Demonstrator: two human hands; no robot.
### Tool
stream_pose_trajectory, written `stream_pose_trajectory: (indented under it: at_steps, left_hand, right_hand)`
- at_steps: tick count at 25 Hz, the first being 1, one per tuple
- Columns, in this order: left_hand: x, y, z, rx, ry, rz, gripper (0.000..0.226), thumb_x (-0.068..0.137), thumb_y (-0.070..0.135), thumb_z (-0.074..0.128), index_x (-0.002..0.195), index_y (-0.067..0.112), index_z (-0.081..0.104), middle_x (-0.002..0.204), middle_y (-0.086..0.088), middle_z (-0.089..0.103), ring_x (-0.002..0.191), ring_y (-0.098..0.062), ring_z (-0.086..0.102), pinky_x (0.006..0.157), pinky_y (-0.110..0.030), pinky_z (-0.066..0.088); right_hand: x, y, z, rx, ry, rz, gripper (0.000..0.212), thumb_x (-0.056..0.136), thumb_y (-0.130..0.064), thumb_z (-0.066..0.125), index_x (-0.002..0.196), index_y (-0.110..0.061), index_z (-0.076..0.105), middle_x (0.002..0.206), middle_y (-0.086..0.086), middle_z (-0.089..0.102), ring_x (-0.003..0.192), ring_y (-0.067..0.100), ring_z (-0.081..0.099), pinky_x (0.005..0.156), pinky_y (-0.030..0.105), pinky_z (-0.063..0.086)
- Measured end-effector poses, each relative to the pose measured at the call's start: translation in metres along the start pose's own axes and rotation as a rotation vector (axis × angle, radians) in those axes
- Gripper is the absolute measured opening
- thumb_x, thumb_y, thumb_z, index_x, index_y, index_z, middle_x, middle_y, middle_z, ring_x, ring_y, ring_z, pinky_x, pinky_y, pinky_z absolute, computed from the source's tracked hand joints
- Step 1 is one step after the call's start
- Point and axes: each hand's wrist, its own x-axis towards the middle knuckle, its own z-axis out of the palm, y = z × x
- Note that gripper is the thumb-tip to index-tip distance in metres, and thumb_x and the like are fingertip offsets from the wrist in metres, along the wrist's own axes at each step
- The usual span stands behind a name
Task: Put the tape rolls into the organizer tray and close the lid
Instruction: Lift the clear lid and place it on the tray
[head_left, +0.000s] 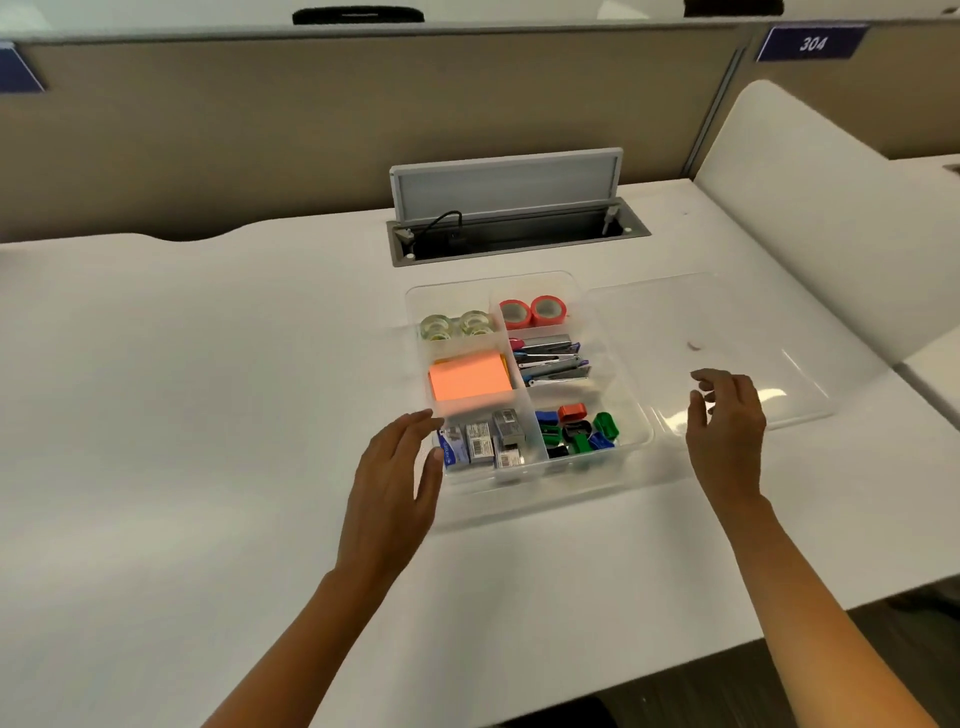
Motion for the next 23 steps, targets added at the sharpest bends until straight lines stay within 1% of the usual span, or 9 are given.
stream_pose_trajectory:
  at_steps: [3,6,8,10,13,15,18,20,23]
  left_hand:
    - [0.014,0.031,0.016,0.012,-0.079,0.146,0.039,0.089,0.031,0.053,0.125,0.017,0.057,0.134,-0.001,0.057,0.125,-0.019,0.05,0.104,-0.032,0.039]
    - [0.038,0.076,0.052,0.039,-0.16,0.294,0.038,0.089,0.029,0.058,0.125,0.017,0.057,0.133,-0.002,0.057,0.128,-0.018,0.047,0.111,-0.038,0.035]
    - [0.051,0.117,0.082,0.009,-0.245,0.39,0.041,0.09,0.027,0.056,0.13,0.016,0.054,0.136,-0.004,0.054,0.129,-0.017,0.045,0.112,-0.035,0.034]
    - [0.056,0.157,0.118,0.002,-0.386,0.448,0.047,0.093,0.025,0.051,0.138,0.014,0.044,0.146,-0.006,0.045,0.134,-0.02,0.041,0.111,-0.032,0.031]
    - [0.062,0.197,0.174,0.089,-0.561,0.41,0.056,0.097,0.025,0.045,0.147,0.008,0.027,0.158,-0.01,0.021,0.145,-0.025,0.023,0.117,-0.033,0.018]
    - [0.068,0.207,0.203,0.168,-0.604,0.308,0.061,0.098,0.028,0.041,0.15,0.006,0.017,0.161,-0.01,0.008,0.148,-0.026,0.011,0.118,-0.033,0.008]
    - [0.072,0.209,0.229,0.259,-0.643,0.172,0.065,0.1,0.034,0.035,0.151,0.008,0.005,0.161,-0.008,-0.003,0.149,-0.024,0.0,0.119,-0.034,0.002]
    - [0.07,0.208,0.236,0.302,-0.651,0.16,0.066,0.1,0.038,0.031,0.151,0.009,0.0,0.161,-0.007,-0.006,0.149,-0.023,-0.004,0.119,-0.035,0.0]
    - [0.066,0.208,0.24,0.32,-0.627,0.153,0.067,0.1,0.041,0.027,0.151,0.008,-0.002,0.161,-0.008,-0.006,0.148,-0.023,-0.005,0.119,-0.034,-0.002]
  right_hand:
    - [0.021,0.026,-0.003,-0.074,0.022,0.09,0.026,0.088,0.005,0.053,0.113,-0.001,0.055,0.106,0.023,0.055,0.089,0.036,0.061,0.08,0.04,0.051]
    - [0.049,0.057,-0.005,-0.124,0.024,0.166,0.032,0.087,0.003,0.056,0.118,0.003,0.052,0.113,0.027,0.053,0.103,0.04,0.057,0.088,0.045,0.049]
    - [0.067,0.082,-0.004,-0.192,-0.032,0.278,0.042,0.087,-0.004,0.061,0.125,0.005,0.047,0.121,0.03,0.049,0.111,0.043,0.049,0.093,0.048,0.046]
    - [0.085,0.107,-0.003,-0.253,-0.138,0.389,0.062,0.086,-0.019,0.066,0.133,0.008,0.038,0.13,0.032,0.042,0.118,0.044,0.041,0.099,0.049,0.042]
    - [0.107,0.137,-0.005,-0.392,-0.324,0.487,0.09,0.081,-0.045,0.066,0.137,0.012,0.026,0.135,0.034,0.038,0.124,0.044,0.036,0.105,0.046,0.033]
    - [0.117,0.148,-0.008,-0.392,-0.366,0.541,0.095,0.076,-0.052,0.067,0.135,0.011,0.028,0.132,0.033,0.04,0.121,0.043,0.039,0.103,0.046,0.036]
    - [0.124,0.153,-0.009,-0.412,-0.365,0.52,0.086,0.072,-0.053,0.07,0.121,0.011,0.041,0.124,0.03,0.046,0.114,0.043,0.044,0.094,0.047,0.044]
    - [0.124,0.154,-0.007,-0.438,-0.376,0.494,0.079,0.074,-0.052,0.07,0.115,0.011,0.045,0.12,0.028,0.048,0.111,0.042,0.046,0.09,0.047,0.045]
    - [0.125,0.153,-0.004,-0.434,-0.394,0.512,0.073,0.075,-0.049,0.071,0.112,0.009,0.046,0.12,0.027,0.048,0.11,0.042,0.047,0.09,0.048,0.044]
